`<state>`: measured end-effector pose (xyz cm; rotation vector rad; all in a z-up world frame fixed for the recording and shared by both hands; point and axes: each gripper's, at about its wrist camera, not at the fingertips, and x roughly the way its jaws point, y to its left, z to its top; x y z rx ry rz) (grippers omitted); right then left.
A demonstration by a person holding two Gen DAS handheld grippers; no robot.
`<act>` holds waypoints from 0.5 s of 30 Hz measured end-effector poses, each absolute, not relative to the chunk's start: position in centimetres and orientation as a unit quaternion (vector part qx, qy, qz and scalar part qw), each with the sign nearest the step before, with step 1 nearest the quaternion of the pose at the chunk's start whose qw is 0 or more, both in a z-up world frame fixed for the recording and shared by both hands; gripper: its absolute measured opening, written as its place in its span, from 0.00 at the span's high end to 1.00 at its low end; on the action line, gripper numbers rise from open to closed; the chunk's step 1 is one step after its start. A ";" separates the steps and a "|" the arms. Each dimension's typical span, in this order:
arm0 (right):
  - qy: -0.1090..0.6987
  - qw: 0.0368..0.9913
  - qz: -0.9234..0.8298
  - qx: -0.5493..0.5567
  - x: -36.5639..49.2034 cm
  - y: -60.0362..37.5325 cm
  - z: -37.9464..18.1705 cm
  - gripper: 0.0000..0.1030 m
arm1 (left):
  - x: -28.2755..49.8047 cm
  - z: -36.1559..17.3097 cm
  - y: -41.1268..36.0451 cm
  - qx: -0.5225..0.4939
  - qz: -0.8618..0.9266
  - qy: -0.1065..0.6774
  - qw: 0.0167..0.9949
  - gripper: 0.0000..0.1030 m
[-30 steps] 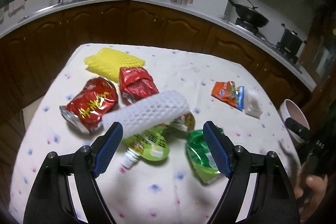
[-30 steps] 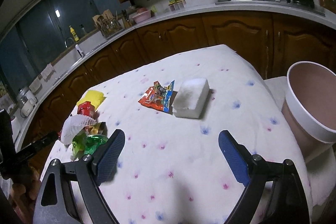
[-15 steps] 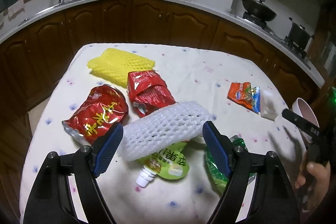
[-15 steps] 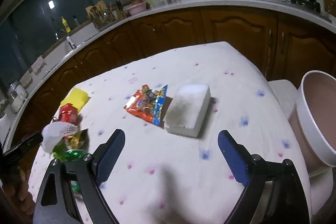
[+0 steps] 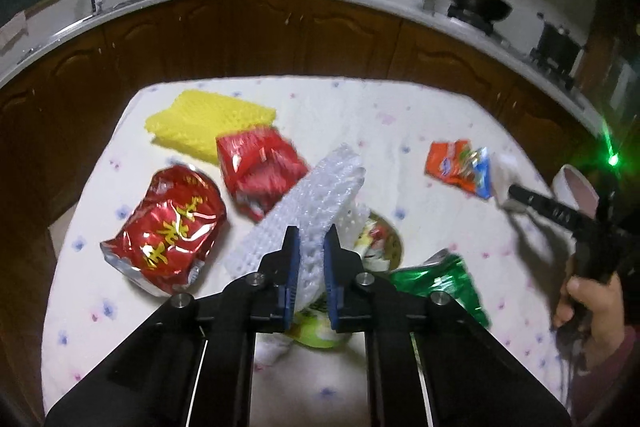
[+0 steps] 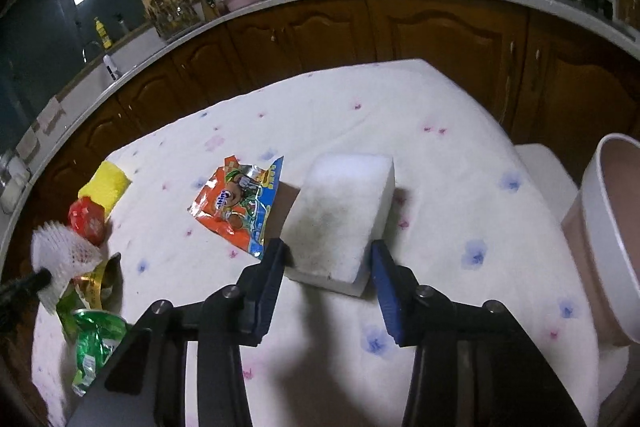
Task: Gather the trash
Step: 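Carry the foam sleeve and sponge block toward the pink bin with both tools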
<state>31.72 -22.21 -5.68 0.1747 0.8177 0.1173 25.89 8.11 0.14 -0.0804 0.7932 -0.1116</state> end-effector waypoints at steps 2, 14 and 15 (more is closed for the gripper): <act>0.390 0.915 0.063 0.086 31.0 -22.4 -5.2 0.58 | 25.4 1.0 8.0 -0.050 -0.061 0.376 0.923 0.90; 0.352 0.927 0.082 0.100 25.1 -24.5 -1.7 0.58 | 23.7 3.5 3.5 -0.114 -0.135 0.344 0.922 0.90; 0.349 0.928 0.081 0.099 24.6 -24.9 -1.5 0.58 | 23.7 3.5 2.8 -0.113 -0.142 0.346 0.921 0.90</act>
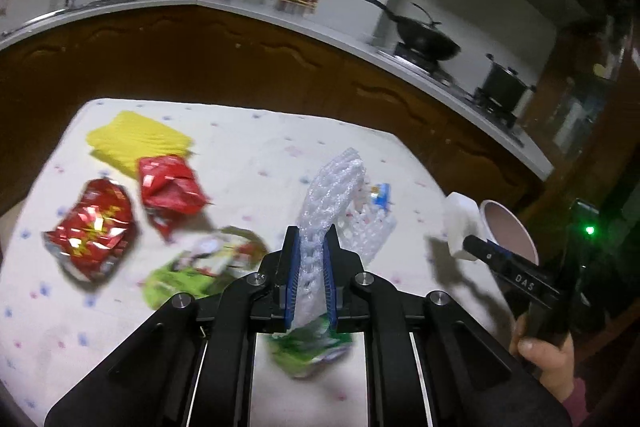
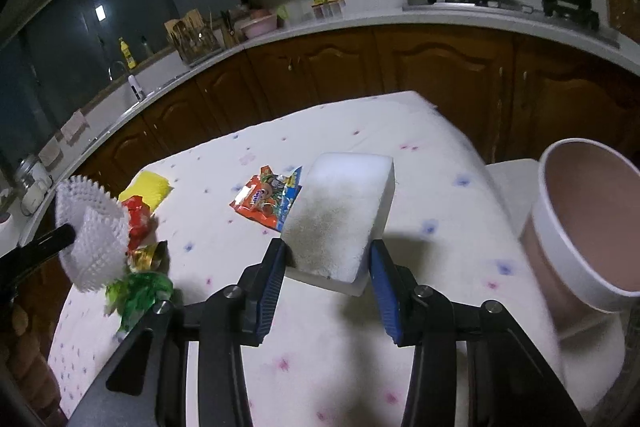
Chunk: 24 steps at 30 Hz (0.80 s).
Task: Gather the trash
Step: 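Carry the foam sleeve and sponge block toward the pink bin with both tools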
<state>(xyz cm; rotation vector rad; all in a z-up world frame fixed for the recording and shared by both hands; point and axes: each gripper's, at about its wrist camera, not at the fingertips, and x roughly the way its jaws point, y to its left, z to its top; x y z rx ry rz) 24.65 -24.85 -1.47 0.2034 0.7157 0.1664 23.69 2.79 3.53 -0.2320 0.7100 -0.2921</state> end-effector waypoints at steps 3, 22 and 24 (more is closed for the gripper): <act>0.343 0.930 0.075 0.106 23.4 -26.3 -0.8 0.58 | 23.7 3.6 0.9 -0.115 -0.163 0.349 0.916 0.90; 0.307 0.943 0.005 0.128 17.3 -35.2 1.0 0.57 | 23.4 4.7 -10.7 -0.092 -0.256 0.359 0.893 0.90; 0.304 0.944 -0.004 0.130 16.8 -36.0 1.1 0.57 | 23.4 4.7 -11.7 -0.089 -0.263 0.361 0.890 0.90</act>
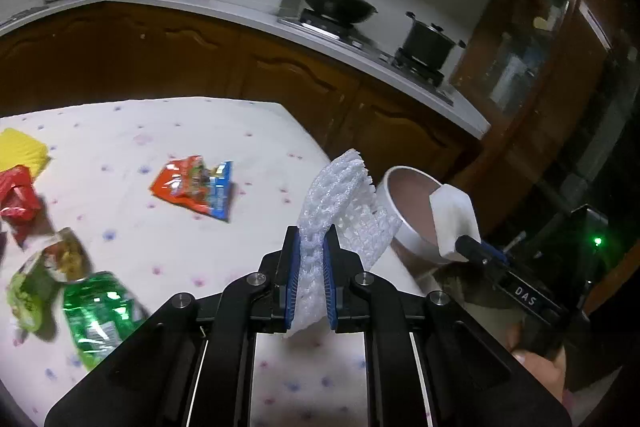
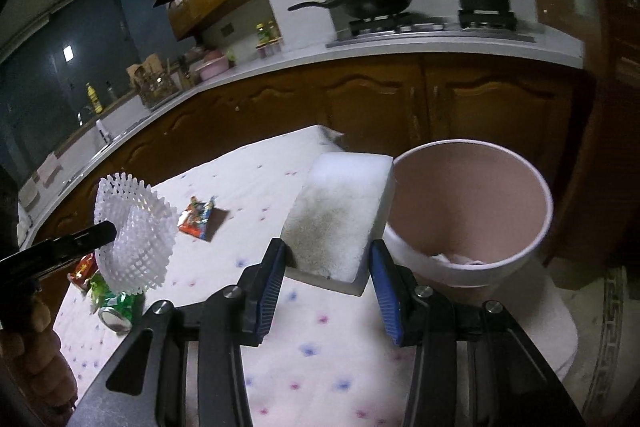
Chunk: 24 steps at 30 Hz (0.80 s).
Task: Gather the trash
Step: 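Carry the foam sleeve and sponge block toward the pink bin with both tools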
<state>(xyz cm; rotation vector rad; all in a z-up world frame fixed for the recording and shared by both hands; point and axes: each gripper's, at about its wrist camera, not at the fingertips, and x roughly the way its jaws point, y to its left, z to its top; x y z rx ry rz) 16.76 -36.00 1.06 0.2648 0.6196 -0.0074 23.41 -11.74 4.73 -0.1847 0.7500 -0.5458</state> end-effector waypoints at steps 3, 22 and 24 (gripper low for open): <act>0.301 0.944 -0.013 0.133 16.2 -37.2 1.1 0.57 | 23.4 4.9 -13.0 -0.085 -0.270 0.362 0.888 0.90; 0.286 0.943 -0.057 0.158 15.1 -43.6 0.7 0.57 | 25.3 5.3 -23.0 -0.063 -0.312 0.371 0.872 0.90; 0.286 0.943 -0.059 0.159 15.3 -44.3 0.7 0.57 | 26.0 5.4 -24.4 -0.066 -0.320 0.372 0.869 0.90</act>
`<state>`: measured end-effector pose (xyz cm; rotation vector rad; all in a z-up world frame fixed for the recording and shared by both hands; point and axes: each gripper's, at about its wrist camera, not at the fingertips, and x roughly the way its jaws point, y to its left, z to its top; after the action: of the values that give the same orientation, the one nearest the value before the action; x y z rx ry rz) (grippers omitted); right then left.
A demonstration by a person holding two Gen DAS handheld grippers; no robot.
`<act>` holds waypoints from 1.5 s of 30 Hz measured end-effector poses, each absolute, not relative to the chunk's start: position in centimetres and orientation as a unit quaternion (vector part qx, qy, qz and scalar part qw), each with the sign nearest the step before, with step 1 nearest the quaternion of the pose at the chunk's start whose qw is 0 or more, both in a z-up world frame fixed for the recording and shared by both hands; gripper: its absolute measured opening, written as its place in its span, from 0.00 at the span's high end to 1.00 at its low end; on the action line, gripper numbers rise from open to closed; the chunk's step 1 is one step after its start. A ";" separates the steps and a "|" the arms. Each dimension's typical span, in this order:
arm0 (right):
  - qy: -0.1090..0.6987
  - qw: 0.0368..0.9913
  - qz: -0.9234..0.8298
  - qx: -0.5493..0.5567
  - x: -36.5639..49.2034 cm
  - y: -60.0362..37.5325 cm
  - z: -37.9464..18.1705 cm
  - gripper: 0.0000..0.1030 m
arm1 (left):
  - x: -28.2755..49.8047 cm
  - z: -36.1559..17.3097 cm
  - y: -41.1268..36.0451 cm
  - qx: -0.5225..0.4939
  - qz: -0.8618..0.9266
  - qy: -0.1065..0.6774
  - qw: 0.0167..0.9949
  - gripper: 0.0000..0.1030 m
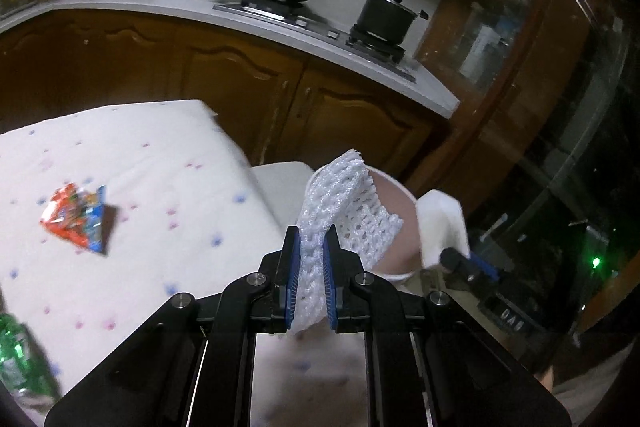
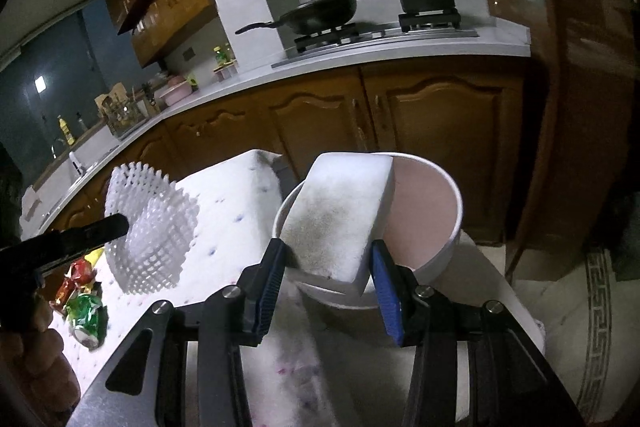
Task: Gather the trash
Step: 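Carry the foam sleeve and sponge block toward the pink bin with both tools, then open the left tool over the bin while the right tool releases the sponge block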
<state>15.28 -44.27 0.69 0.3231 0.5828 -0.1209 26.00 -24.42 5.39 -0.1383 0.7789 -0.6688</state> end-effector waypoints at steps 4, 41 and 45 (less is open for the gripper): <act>0.287 0.942 -0.066 0.158 16.0 -45.6 0.5 0.57 | 27.4 5.2 -27.6 -0.063 -0.329 0.375 0.864 0.90; 0.310 0.927 -0.075 0.197 18.0 -50.1 -1.6 0.37 | 31.8 1.1 -33.8 -0.052 -0.315 0.431 0.844 0.48; 0.298 0.930 -0.074 0.200 17.4 -49.5 -1.0 0.30 | 31.1 1.2 -32.1 -0.055 -0.307 0.432 0.846 0.48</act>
<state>17.35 -49.47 -0.96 0.4100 0.6111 -0.1507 31.12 -32.08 1.16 -0.1169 0.9115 -0.6485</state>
